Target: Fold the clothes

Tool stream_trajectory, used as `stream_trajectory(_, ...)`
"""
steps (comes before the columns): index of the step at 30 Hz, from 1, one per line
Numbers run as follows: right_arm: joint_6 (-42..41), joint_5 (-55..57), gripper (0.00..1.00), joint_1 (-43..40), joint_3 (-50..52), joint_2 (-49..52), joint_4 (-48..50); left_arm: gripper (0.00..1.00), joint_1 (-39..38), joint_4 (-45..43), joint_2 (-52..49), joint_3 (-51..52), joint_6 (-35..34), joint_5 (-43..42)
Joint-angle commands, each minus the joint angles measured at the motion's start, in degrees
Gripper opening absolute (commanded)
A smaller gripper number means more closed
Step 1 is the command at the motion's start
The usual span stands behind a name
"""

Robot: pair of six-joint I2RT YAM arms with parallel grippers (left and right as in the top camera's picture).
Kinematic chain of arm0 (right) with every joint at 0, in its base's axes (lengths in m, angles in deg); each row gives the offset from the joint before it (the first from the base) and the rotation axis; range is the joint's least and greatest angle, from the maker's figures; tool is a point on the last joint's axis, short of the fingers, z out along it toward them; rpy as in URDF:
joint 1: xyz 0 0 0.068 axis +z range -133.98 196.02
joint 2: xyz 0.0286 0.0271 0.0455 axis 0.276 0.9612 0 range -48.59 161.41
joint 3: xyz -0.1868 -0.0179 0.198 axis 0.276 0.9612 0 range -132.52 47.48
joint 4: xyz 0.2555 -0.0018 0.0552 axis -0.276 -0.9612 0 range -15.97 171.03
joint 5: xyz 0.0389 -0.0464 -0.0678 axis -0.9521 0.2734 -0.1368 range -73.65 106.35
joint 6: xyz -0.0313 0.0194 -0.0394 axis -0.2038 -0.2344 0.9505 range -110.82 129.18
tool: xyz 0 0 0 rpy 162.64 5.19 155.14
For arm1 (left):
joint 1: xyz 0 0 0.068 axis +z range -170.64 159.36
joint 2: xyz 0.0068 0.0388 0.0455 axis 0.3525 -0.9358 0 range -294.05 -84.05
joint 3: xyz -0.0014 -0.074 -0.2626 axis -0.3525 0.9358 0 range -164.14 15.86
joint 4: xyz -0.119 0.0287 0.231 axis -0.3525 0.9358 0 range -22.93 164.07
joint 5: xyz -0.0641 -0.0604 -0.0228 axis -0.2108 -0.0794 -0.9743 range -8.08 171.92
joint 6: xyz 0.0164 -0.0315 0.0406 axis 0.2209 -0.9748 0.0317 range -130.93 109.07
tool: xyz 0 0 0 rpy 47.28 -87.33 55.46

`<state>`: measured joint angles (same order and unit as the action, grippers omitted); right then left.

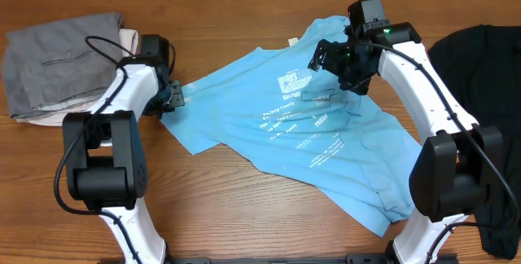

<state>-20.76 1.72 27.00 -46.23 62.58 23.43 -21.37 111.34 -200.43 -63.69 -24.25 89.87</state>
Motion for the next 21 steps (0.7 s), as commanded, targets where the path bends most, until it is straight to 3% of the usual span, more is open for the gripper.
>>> stream_trajectory(1,0.37,0.0,1.0,0.2,-0.15,-0.44,0.26,0.05,-4.52,0.48,8.52,-6.05,-0.96,-2.19)
stream_trajectory(5,0.37,0.0,1.0,0.2,-0.15,-0.44,0.26,0.14,-8.98,0.79,15.19,-9.9,-1.05,-3.13)
stream_trajectory(8,0.39,0.0,1.0,0.2,-0.15,-0.44,0.26,0.34,-10.99,0.61,18.18,-10.23,-1.05,-3.13)
stream_trajectory(12,0.37,0.0,1.0,0.2,-0.15,-0.44,0.26,1.0,-12.02,2.12,18.43,-10.19,-1.05,-3.58)
stream_trajectory(21,0.42,-0.52,1.0,0.2,-0.15,-0.44,1.55,1.0,-12.04,3.69,17.68,-10.16,-1.03,-3.54)
